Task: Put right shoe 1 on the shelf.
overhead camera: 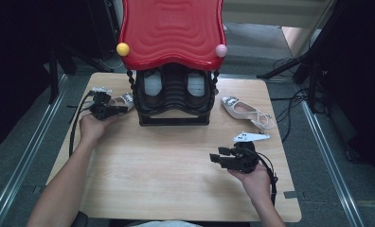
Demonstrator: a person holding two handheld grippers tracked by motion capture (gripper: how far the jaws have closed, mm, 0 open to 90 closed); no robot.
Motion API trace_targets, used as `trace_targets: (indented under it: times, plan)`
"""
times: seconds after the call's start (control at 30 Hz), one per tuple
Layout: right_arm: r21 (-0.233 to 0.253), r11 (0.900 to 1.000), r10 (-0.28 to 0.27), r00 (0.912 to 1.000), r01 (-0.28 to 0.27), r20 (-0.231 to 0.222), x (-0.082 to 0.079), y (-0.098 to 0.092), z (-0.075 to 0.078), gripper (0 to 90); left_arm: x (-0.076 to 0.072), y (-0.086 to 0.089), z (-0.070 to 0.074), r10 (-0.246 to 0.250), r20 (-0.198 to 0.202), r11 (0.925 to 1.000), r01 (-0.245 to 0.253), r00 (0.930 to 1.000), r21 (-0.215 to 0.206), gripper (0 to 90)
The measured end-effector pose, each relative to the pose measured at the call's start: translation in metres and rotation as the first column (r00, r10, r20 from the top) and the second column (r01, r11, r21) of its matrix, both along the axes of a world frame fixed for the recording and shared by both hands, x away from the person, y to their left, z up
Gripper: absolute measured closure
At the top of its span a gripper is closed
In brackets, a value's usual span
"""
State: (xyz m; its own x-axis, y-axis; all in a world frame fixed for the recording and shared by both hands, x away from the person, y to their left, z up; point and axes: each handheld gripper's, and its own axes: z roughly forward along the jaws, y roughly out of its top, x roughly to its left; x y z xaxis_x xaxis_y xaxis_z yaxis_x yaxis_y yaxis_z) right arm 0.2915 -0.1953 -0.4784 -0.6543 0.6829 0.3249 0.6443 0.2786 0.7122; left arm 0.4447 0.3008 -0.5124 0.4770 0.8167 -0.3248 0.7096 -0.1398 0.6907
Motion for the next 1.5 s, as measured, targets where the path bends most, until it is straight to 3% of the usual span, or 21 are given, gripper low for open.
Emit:
trace_targets:
  times: [0.2, 0.3, 0.43, 0.63, 0.73, 0.87, 1.03, 1.13, 1.27, 1.4, 1.5]
  plan:
    - [-0.007, 1.000, 0.014, 0.9999, -0.014, -0.007, 0.002, 0.002, -0.002, 49.2, -0.015, 0.013, 0.029, -0.018, 0.018, 0.9994, 0.018, 0.9997, -0.031, 90.0]
    - [-0.007, 1.000, 0.020, 0.9998, -0.020, -0.009, 0.004, 0.003, -0.002, 49.1, -0.024, 0.025, 0.042, -0.023, 0.031, 0.9996, 0.023, 0.9993, -0.014, 90.0]
    - [-0.010, 1.000, 0.029, 0.9996, -0.029, -0.008, 0.004, 0.005, -0.002, 48.5, -0.035, 0.042, 0.053, 0.007, 0.036, 0.9991, -0.006, 0.9993, -0.043, 90.0]
    - [-0.013, 0.999, 0.038, 0.9993, -0.038, -0.009, 0.008, 0.009, -0.002, 47.5, -0.048, 0.063, 0.065, 0.036, 0.055, 0.9992, -0.035, 0.9978, -0.018, 90.0]
    - [-0.014, 0.999, 0.046, 0.9989, -0.046, -0.009, 0.009, 0.011, -0.003, 47.5, -0.055, 0.083, 0.067, 0.079, 0.065, 0.9951, -0.075, 0.9947, -0.064, 90.0]
    - [-0.015, 0.999, 0.051, 0.9986, -0.051, -0.013, 0.010, 0.012, -0.003, 47.5, -0.062, 0.103, 0.065, 0.123, 0.055, 0.9900, -0.118, 0.9909, -0.078, 90.0]
    - [-0.018, 0.999, 0.051, 0.9986, -0.051, -0.014, 0.010, 0.014, -0.004, 47.2, -0.061, 0.120, 0.050, 0.171, 0.030, 0.9819, -0.168, 0.9848, -0.087, 90.0]
    - [-0.020, 0.998, 0.051, 0.9986, -0.051, -0.015, 0.009, 0.014, -0.005, 47.1, -0.061, 0.129, 0.041, 0.193, 0.017, 0.9792, -0.191, 0.9811, -0.069, 90.0]
    - [-0.021, 0.998, 0.051, 0.9986, -0.051, -0.018, 0.010, 0.015, -0.006, 47.1, -0.061, 0.142, 0.031, 0.248, 0.001, 0.9671, -0.247, 0.9689, -0.061, 90.0]
    - [-0.024, 0.998, 0.053, 0.9984, -0.054, -0.020, 0.010, 0.016, -0.007, 47.1, -0.058, 0.144, 0.018, 0.280, -0.006, 0.9596, -0.280, 0.9600, -0.026, 90.0]
    - [-0.029, 0.998, 0.052, 0.9983, -0.053, -0.025, 0.010, 0.017, -0.008, 47.1, -0.054, 0.141, 0.013, 0.276, -0.011, 0.9610, -0.276, 0.9610, -0.015, 90.0]
